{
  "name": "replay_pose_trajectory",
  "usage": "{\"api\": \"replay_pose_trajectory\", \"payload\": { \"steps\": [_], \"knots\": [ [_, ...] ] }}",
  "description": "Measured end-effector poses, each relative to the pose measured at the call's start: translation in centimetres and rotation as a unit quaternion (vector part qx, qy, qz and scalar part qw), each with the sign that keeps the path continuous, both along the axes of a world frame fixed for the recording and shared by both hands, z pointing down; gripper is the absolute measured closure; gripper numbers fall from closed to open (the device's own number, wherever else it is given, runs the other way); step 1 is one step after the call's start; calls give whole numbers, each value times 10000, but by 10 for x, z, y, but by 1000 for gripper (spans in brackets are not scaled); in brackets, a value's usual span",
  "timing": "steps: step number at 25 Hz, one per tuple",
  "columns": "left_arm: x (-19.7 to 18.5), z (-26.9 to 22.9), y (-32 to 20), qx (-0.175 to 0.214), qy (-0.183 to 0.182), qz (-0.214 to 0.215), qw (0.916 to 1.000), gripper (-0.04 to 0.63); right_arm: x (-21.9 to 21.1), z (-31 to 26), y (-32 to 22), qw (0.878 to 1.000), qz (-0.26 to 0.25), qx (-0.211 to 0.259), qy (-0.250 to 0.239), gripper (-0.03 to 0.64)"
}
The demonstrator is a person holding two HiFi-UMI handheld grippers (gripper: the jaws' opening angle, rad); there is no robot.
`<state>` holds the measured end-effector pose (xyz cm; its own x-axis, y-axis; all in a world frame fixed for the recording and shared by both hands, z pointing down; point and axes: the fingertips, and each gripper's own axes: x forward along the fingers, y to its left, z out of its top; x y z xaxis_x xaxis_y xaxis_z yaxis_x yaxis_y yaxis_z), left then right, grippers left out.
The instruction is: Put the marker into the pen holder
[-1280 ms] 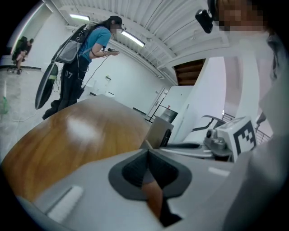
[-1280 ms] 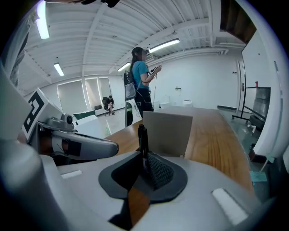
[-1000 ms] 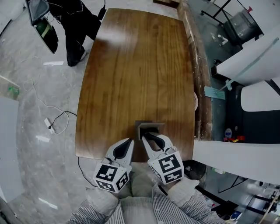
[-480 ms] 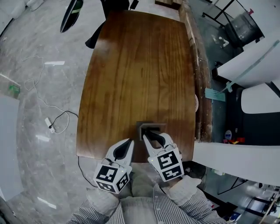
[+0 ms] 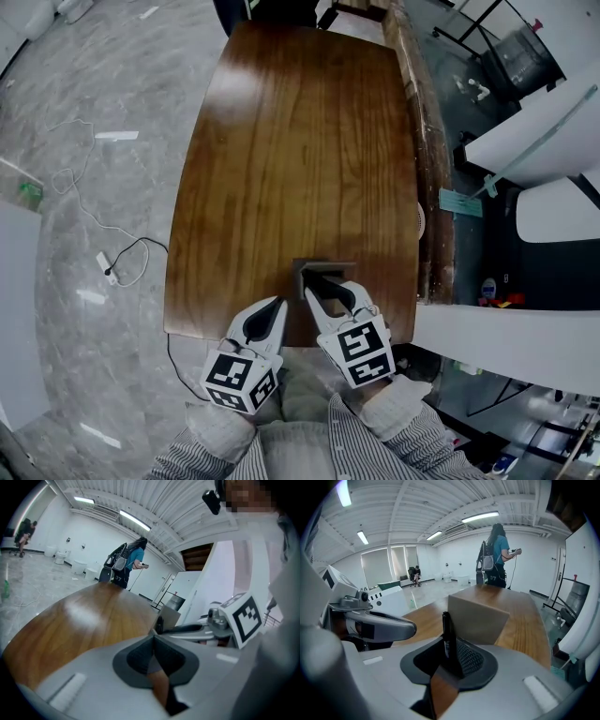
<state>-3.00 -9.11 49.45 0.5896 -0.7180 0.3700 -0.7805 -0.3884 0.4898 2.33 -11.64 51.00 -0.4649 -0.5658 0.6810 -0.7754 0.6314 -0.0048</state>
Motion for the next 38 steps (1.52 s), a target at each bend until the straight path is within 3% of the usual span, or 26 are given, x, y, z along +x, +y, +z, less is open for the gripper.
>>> {"api": "replay_pose_trajectory", "payload": {
  "steps": [5,10,17,25,31,38],
  "knots": [
    [1,-4,-1,42,-50,79,9999,588,1,-11,4,9996,122,143,-229,546],
    [7,-17,7,154,-211,278,9993,588,11,-32,19,9962,395,290,-723,615],
    [19,-40,28,223,-369,674,9968,588,28,-61,49,9819,856,484,-1620,617],
    [33,-39,47,55,-343,848,9958,588,32,-85,78,9743,864,820,-1912,617],
    [40,-52,48,257,-391,904,9948,588,39,-92,87,9651,986,765,-2304,618],
    [44,-57,51,354,-435,934,9940,588,38,-88,92,9683,906,733,-2209,618]
  ]
}}
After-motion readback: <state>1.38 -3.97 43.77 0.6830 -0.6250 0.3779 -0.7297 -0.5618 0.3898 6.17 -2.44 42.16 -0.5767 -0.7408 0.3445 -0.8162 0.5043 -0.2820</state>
